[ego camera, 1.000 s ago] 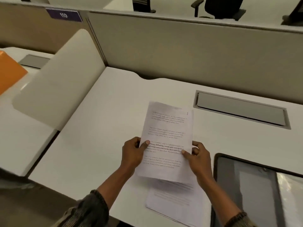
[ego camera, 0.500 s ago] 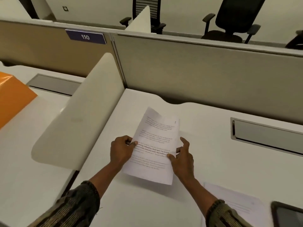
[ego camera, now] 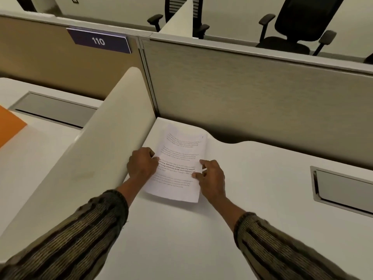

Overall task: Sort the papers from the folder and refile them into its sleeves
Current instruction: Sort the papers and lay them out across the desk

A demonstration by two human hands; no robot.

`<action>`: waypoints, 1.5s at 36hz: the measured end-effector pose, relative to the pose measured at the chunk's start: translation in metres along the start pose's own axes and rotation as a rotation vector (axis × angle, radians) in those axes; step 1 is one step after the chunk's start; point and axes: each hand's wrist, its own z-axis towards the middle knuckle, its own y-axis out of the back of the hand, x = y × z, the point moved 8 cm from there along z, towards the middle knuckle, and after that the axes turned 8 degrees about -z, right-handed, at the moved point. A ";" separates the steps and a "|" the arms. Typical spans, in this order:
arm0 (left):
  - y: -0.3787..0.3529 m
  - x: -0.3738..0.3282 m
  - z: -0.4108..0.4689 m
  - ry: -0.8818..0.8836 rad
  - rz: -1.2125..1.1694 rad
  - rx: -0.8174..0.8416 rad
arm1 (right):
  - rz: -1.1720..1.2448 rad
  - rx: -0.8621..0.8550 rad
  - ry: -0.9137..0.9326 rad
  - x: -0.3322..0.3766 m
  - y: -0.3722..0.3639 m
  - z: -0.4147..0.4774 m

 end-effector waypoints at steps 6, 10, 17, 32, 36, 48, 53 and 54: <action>-0.017 0.004 0.024 -0.031 0.175 0.023 | -0.131 0.149 -0.006 -0.006 -0.035 0.021; -0.027 0.006 0.030 -0.057 0.230 0.021 | -0.384 0.124 0.077 -0.009 -0.041 0.021; -0.046 -0.006 0.017 -0.367 0.316 -0.036 | -0.494 0.060 0.439 -0.008 -0.060 0.001; -0.069 0.014 0.027 -0.350 0.327 0.191 | -0.595 0.217 0.398 0.014 -0.096 0.018; -0.063 0.009 0.033 -0.332 0.382 0.194 | -0.609 0.224 0.407 0.017 -0.100 0.023; -0.043 -0.016 0.014 -0.455 0.312 0.049 | -0.392 0.068 0.345 0.007 -0.059 0.002; -0.053 -0.034 -0.047 -0.515 0.277 0.074 | -0.298 -0.065 0.292 -0.031 -0.002 -0.062; -0.058 -0.038 -0.065 -0.543 0.254 0.085 | -0.287 -0.096 0.281 -0.042 0.012 -0.080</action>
